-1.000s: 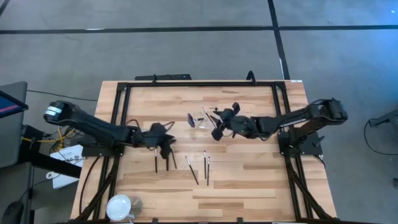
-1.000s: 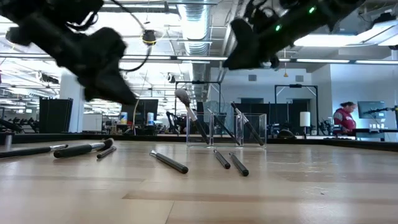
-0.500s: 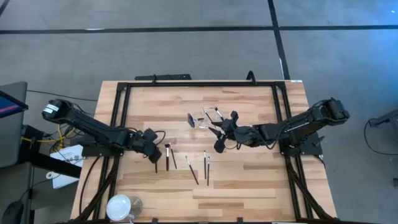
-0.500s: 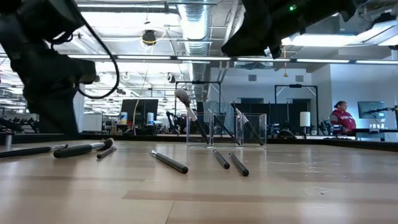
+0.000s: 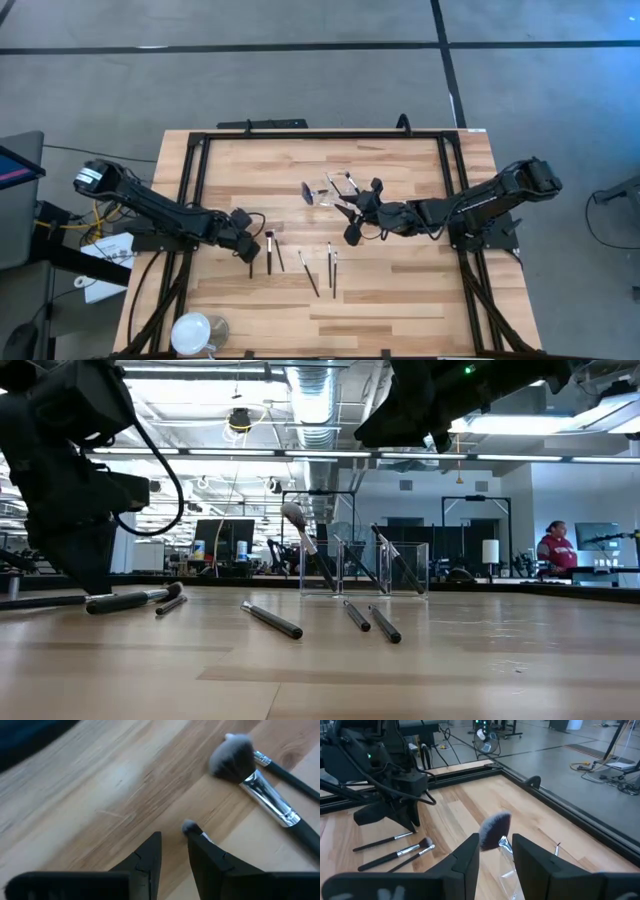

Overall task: Put items in baskets/containers
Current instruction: Put the eyeshadow brush into the left section of the transparent organizer

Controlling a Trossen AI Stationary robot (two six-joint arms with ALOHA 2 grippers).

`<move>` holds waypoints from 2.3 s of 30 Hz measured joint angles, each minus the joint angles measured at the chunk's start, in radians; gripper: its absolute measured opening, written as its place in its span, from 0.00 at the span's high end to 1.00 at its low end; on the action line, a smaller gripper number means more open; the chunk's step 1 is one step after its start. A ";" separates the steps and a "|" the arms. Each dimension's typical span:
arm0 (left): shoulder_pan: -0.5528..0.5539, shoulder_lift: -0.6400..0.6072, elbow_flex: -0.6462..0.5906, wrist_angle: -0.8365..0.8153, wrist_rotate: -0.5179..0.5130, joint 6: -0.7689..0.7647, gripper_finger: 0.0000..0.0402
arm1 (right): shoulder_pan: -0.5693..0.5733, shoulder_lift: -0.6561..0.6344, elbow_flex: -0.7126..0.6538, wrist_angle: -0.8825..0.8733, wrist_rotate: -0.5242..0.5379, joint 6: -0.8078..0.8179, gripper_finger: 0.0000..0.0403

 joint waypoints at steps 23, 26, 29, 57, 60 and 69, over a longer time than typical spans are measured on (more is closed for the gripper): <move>-0.113 0.003 -0.002 0.132 -0.032 0.003 0.77 | -0.002 0.000 0.000 0.002 -0.001 0.000 0.73; -0.130 0.067 -0.002 0.172 -0.058 0.004 0.77 | -0.002 0.000 0.000 0.002 -0.001 0.000 0.73; -0.144 0.137 0.002 0.224 -0.100 0.004 0.77 | -0.002 0.000 0.000 0.002 -0.002 0.000 0.73; -0.176 0.150 -0.021 0.256 -0.293 -0.034 0.97 | -0.002 0.000 0.000 -0.004 -0.012 0.000 0.73; -0.176 0.102 -0.019 0.270 -0.326 -0.012 0.97 | -0.004 0.001 0.000 0.011 -0.086 0.000 0.73; -0.176 0.030 -0.018 0.283 -0.363 0.031 0.97 | -0.039 0.237 0.005 0.375 -0.337 0.012 0.73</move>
